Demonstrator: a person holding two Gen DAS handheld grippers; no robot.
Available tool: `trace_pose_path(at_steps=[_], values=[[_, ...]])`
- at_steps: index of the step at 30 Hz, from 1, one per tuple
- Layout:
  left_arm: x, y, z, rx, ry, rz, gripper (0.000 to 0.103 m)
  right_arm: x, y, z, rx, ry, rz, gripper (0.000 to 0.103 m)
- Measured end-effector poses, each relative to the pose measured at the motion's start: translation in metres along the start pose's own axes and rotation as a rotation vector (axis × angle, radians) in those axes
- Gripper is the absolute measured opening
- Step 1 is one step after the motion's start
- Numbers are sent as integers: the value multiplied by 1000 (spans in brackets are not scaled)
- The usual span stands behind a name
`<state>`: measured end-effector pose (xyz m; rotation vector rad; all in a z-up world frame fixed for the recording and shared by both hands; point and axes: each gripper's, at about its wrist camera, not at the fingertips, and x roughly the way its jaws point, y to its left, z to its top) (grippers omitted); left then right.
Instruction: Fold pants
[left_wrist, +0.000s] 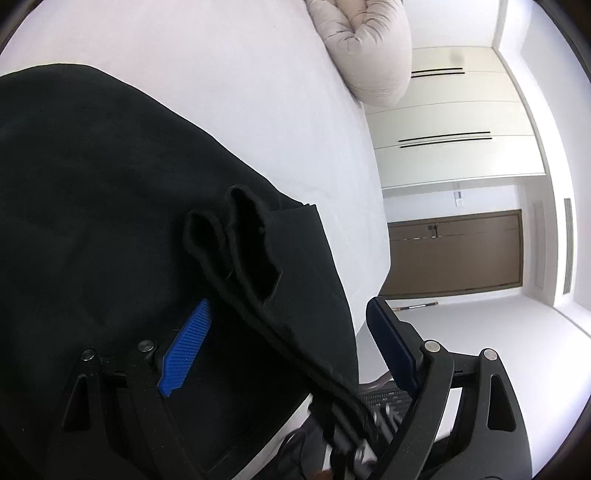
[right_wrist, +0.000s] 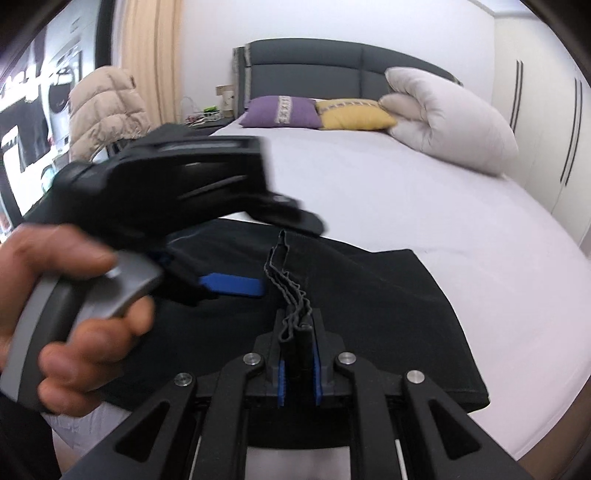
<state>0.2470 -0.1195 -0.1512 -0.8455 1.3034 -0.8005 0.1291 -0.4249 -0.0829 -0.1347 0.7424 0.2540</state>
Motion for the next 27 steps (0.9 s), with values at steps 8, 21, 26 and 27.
trace_pose_path(at_steps=[8,21,26,27], values=[[-15,14,4,35,30,56,11,0,41,-3,-92,20,38,12],[-79,34,-9,119,-53,178,7,8,106,8,-217,39,143,13],[-91,57,-16,80,-74,204,7,21,125,1,-238,81,177,13],[-87,58,-16,74,-77,210,7,24,127,0,-236,89,184,13]])
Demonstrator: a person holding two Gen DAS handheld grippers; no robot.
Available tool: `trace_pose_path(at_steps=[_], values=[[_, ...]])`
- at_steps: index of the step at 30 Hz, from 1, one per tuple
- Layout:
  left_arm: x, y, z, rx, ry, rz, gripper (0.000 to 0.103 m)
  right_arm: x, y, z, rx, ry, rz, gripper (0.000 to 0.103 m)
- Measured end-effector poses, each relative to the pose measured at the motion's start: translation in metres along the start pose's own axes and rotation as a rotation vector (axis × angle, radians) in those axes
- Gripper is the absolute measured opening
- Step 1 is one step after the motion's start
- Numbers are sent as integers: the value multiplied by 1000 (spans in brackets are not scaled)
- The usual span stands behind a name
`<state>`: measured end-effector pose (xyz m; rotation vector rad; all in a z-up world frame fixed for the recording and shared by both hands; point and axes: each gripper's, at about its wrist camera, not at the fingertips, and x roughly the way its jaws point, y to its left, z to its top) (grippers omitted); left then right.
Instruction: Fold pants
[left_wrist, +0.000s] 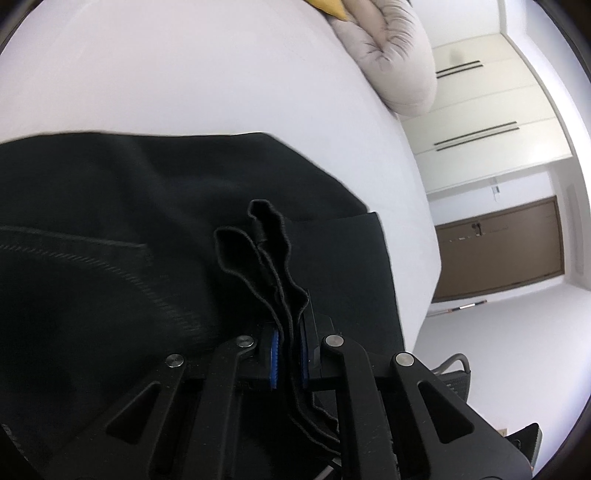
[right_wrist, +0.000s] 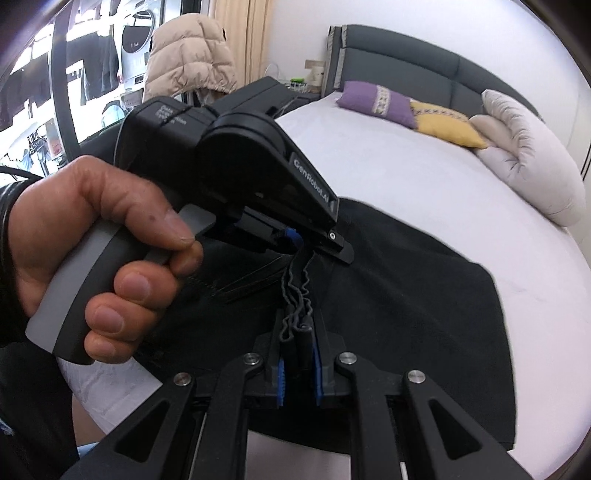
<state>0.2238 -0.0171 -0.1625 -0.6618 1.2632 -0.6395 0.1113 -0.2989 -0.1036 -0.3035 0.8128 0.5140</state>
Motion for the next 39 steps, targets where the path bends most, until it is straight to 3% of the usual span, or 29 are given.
trace_pose_path(at_steps=[3,6,8,9,12,14,15,16,21,22,24,26,30,32,33,39], values=[[6,6,-4,8,-4,34,7,16,4,-2,16,46,24,16],[11,3,-2,16,-5,62,8,29,6,-9,42,95,68,29],[10,5,-2,12,-7,68,9,26,5,-10,58,90,83,48],[6,5,-2,10,-13,77,9,22,3,-10,72,92,103,62],[-16,1,-1,23,-64,146,11,1,-12,-14,119,83,198,64],[-34,-12,-2,89,-122,252,11,-12,-35,-19,192,102,316,50],[-39,-24,-3,137,-144,284,11,-16,-54,-21,252,118,382,30],[-41,-33,-4,175,-154,300,11,-18,-68,-21,294,123,410,20],[4,-82,-21,376,-99,399,11,-10,-184,-16,543,99,539,18],[20,-80,-25,384,-68,439,11,1,-211,-13,593,95,569,18],[38,-67,-29,345,-17,451,11,27,-248,-13,698,117,646,18],[41,-66,-32,367,-27,459,11,54,-275,-13,773,134,661,18],[49,-70,-32,387,-25,482,11,103,-300,-17,857,215,672,18],[52,-73,-33,398,-26,491,11,121,-299,-28,887,270,678,8],[55,-75,-34,401,-27,496,11,123,-300,-32,897,269,678,3],[55,-72,-30,400,-34,493,11,95,-283,-51,879,277,701,3]])
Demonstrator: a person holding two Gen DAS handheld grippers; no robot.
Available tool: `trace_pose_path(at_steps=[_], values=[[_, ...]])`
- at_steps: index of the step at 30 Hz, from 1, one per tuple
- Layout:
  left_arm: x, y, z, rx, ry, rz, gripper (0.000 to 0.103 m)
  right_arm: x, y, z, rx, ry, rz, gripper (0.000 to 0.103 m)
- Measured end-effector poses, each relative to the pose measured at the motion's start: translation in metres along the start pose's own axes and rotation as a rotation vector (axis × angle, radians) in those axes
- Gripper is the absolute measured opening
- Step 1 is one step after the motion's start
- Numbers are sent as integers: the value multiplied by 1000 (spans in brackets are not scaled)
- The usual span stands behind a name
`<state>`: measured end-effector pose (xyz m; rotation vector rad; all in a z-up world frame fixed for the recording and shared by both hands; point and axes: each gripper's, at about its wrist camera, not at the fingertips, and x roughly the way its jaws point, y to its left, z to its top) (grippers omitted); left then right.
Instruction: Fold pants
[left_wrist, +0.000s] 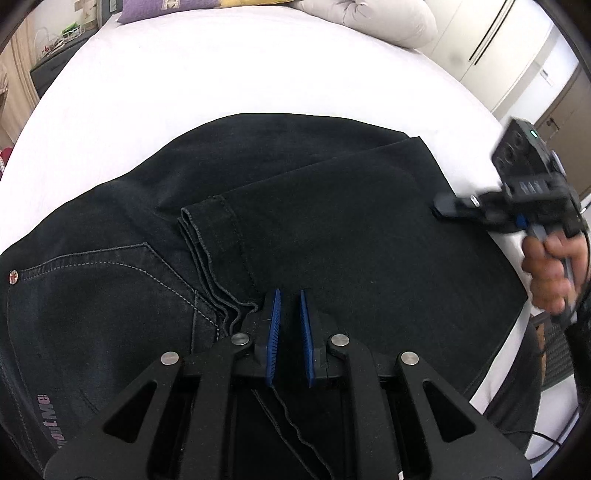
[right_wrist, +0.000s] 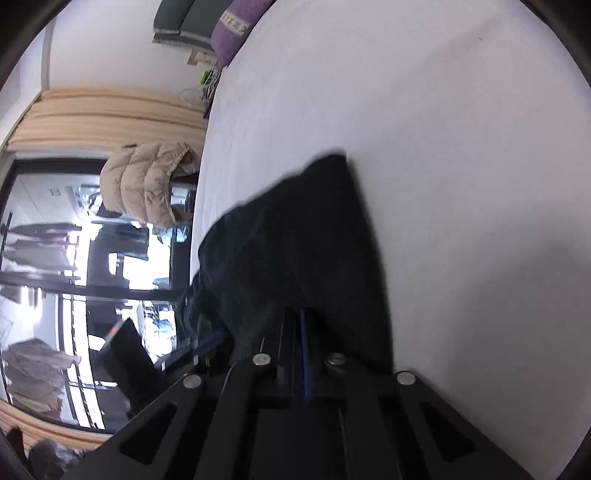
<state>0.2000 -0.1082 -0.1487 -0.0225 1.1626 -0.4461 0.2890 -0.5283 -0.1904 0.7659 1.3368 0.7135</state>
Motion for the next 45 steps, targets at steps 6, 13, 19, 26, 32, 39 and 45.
trace_pose_path(at_steps=[6,13,19,26,32,39,45], values=[[-9,10,-14,-3,-11,-8,11,-16,5,-43,-22,29,-16,4],[-12,21,-19,-47,-34,-54,11,-33,-7,-82,18,-34,-33,0],[-71,60,-47,-218,-162,-186,11,-33,-7,-79,16,-90,-74,0],[-164,137,-145,-531,-414,-194,89,-41,24,-92,-71,-242,6,71],[-204,200,-219,-812,-520,-222,89,-43,39,-89,-44,-275,48,71],[-177,253,-257,-1064,-489,-369,87,-26,95,-85,-125,-235,90,47],[-160,277,-277,-1172,-507,-440,87,21,138,-76,-204,-124,91,38]])
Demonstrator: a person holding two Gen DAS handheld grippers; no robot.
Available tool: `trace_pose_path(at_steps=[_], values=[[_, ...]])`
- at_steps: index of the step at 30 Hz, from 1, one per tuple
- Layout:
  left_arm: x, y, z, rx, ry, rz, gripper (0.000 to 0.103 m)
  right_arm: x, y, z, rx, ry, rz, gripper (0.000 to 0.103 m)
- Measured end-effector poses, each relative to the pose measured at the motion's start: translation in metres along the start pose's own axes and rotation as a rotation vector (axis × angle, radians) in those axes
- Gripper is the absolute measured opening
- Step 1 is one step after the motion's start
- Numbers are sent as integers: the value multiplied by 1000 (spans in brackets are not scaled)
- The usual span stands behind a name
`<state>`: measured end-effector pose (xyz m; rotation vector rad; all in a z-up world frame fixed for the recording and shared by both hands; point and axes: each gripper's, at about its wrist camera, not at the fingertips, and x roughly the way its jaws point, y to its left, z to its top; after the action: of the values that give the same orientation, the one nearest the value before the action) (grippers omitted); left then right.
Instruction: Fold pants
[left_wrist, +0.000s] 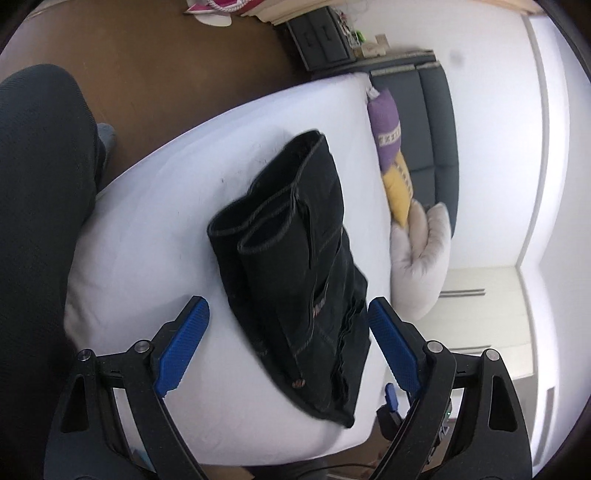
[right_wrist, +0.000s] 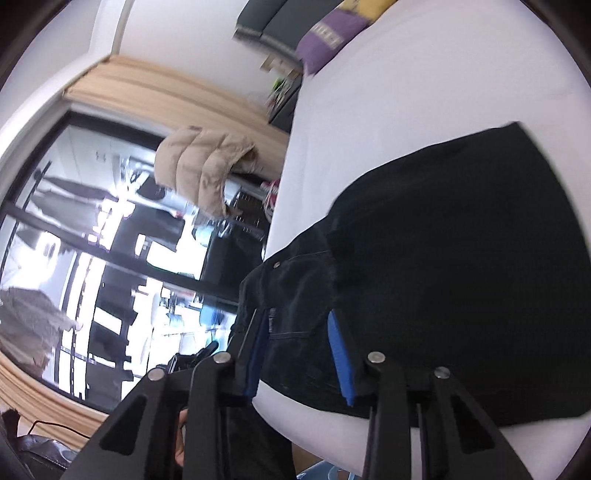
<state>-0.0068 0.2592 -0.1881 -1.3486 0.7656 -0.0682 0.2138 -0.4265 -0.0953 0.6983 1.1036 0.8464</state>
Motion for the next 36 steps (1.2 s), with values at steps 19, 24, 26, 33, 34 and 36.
trace_pose_path(at_steps=[19,24,26,33,34,36], values=[[36,-30,20,115,44,-36,15,106,2,32,-47,287,-155,21],[42,-54,18,185,40,-16,15,134,-20,37,-10,349,-250,0],[43,-61,18,207,42,-8,15,141,-26,35,-18,370,-293,0],[51,-93,16,268,35,23,13,141,-28,26,-25,338,-321,0],[54,-102,15,289,36,27,13,140,-29,24,-29,332,-317,0],[55,-119,7,340,39,33,13,136,-31,25,-26,323,-289,0]])
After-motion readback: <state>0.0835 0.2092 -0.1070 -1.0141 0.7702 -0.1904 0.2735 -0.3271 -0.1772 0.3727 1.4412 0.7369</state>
